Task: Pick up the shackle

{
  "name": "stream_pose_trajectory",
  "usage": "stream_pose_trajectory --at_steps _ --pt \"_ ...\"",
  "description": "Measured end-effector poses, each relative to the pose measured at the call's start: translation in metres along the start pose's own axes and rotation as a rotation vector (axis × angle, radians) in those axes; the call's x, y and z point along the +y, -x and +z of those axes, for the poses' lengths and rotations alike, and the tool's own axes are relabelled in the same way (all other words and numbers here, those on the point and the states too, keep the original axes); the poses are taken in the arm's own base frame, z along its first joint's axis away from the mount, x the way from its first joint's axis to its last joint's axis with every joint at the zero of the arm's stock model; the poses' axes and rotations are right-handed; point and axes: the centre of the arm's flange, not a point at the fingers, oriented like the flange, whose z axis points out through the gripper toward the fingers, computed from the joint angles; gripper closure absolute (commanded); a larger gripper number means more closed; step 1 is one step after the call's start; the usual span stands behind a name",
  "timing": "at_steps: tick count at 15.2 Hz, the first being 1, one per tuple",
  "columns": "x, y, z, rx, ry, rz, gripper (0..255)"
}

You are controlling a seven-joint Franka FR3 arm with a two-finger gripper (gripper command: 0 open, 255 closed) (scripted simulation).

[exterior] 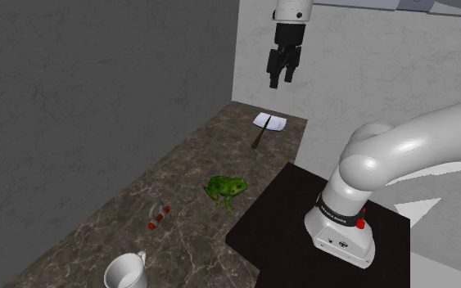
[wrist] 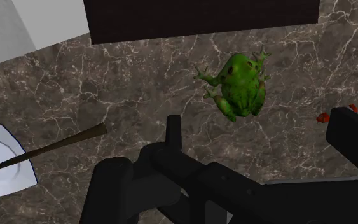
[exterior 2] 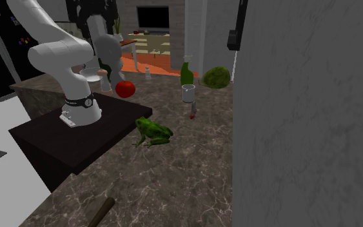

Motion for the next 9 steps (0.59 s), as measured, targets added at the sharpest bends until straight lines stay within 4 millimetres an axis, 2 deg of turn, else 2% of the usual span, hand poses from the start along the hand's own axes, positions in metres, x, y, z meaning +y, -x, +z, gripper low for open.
stream_pose_trajectory --at_steps 2,4,6,9 --pt "-0.005 -0.002 0.004 0.004 0.001 -0.004 0" --pt "-0.020 -0.007 0.017 0.020 0.004 -0.018 0" --pt "-0.039 -0.013 0.032 0.040 0.008 -0.033 0" --pt "-0.063 -0.019 0.063 0.069 0.014 -0.058 0"
